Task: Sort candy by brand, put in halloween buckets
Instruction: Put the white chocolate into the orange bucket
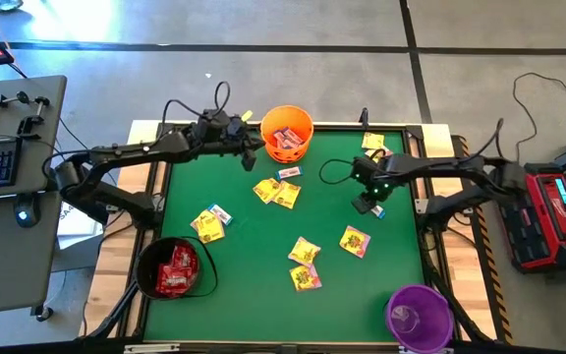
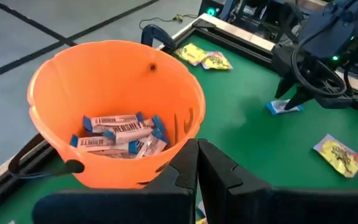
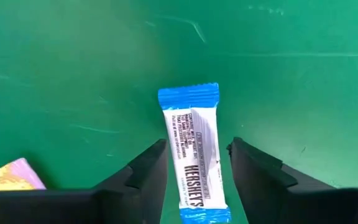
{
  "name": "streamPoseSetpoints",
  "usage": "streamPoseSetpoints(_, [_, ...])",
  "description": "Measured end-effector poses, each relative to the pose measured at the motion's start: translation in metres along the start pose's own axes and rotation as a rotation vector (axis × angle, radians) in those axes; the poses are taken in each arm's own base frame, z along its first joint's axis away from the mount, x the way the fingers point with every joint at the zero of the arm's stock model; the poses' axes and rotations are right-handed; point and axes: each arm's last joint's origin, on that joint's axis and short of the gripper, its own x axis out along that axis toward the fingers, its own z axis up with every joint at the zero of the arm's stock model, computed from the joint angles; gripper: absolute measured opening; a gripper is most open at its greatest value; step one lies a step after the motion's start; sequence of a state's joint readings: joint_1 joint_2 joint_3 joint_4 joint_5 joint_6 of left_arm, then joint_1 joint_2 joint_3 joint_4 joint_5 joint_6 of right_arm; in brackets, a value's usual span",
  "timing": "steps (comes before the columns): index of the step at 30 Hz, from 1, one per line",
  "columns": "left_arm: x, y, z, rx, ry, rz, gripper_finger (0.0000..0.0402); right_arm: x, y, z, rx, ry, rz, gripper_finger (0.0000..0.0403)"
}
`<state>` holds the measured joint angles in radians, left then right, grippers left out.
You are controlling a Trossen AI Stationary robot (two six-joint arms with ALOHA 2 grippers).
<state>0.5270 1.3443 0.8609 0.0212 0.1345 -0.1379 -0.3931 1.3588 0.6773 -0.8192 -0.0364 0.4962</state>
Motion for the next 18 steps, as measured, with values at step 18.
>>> streamPoseSetpoints(18, [0.0006,-0.0012,-0.0027,-0.015,0.001,0.003,0.0000,0.0040,0.0009,0.0014,-0.071,0.017,0.002,0.0003])
